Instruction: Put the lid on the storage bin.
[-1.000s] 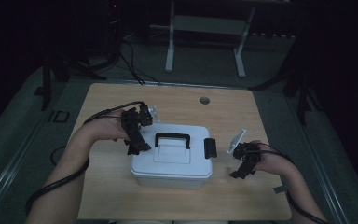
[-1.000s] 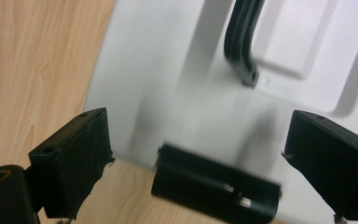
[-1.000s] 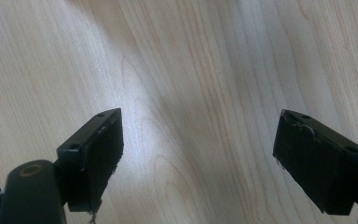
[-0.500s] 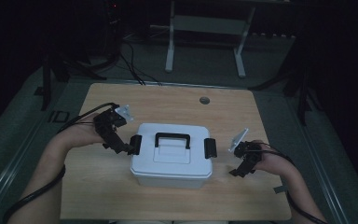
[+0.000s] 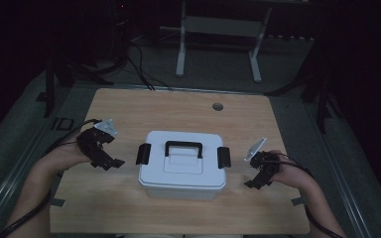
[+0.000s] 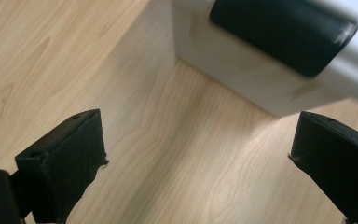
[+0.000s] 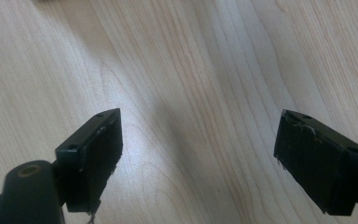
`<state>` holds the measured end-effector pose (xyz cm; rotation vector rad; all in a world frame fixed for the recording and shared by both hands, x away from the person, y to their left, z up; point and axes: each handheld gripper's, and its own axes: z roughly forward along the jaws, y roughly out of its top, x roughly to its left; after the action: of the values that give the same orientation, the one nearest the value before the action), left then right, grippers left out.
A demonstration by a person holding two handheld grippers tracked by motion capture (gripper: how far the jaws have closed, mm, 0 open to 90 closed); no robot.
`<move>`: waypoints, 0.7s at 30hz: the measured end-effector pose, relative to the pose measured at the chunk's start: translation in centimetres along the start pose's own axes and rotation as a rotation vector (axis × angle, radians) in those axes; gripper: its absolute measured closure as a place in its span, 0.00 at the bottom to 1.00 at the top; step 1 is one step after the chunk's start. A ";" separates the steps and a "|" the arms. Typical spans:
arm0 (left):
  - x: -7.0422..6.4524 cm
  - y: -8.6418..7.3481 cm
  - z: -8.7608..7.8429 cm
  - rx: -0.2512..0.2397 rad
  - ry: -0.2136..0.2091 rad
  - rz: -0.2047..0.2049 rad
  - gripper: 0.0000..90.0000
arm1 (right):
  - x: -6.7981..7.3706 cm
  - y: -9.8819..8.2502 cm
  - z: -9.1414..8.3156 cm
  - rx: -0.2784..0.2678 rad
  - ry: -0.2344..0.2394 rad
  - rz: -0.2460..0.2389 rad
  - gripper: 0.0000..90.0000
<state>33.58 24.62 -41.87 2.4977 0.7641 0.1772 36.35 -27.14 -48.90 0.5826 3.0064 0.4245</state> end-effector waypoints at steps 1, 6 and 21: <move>0.1 -0.5 0.0 -0.013 0.000 -0.008 0.03 | 0.0 -0.1 0.0 -0.004 -0.002 0.007 0.17; 0.5 -2.9 0.3 -0.037 -0.002 -0.048 0.03 | -0.2 -0.6 0.1 -0.021 -0.007 0.029 0.17; 0.6 -8.4 2.0 -0.125 0.054 -0.118 0.03 | -0.1 -1.9 0.8 -0.112 -0.031 0.095 0.16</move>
<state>30.51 29.97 -47.88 2.3313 0.8913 0.2435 35.81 -28.68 -50.20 0.7168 2.9107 0.5793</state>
